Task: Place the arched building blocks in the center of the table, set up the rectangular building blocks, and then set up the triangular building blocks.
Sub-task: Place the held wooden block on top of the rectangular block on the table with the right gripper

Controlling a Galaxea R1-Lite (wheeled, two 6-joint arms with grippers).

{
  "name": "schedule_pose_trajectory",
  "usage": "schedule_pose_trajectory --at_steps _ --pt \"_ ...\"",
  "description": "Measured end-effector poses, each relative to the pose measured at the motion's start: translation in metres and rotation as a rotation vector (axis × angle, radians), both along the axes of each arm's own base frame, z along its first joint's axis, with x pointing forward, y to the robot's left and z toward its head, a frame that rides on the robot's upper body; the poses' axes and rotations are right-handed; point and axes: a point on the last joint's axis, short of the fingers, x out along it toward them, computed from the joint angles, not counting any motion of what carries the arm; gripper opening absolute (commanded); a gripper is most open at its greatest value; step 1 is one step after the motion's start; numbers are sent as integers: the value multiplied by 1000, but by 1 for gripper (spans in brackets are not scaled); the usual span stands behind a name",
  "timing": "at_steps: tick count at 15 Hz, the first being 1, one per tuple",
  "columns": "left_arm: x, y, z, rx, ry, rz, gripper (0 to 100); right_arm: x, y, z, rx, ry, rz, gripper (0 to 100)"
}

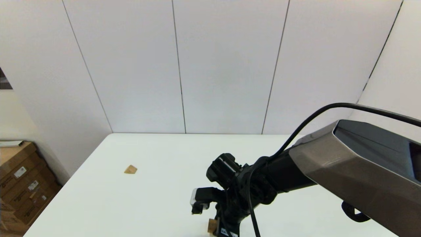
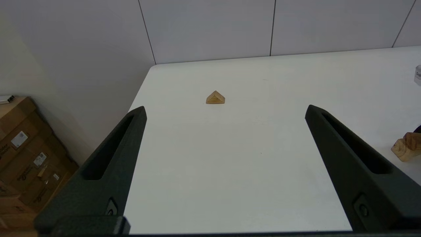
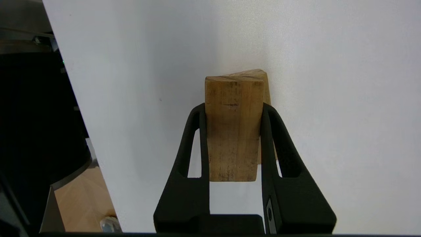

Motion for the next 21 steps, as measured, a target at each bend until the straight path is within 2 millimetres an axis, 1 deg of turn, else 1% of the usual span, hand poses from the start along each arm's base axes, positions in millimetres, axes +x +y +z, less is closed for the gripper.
schedule_pose_trajectory --at_steps 9,18,19,21 --pt "0 0 0 -1 0 0 100 8 -4 -1 -1 -5 -22 0" --pt "0 0 0 -1 0 0 100 9 -3 -4 -3 -3 -22 0" --pt "0 0 0 -1 0 0 100 9 -3 -4 -3 -3 -21 100" --pt "0 0 0 -2 0 0 100 10 -3 -4 -2 -4 -21 100"
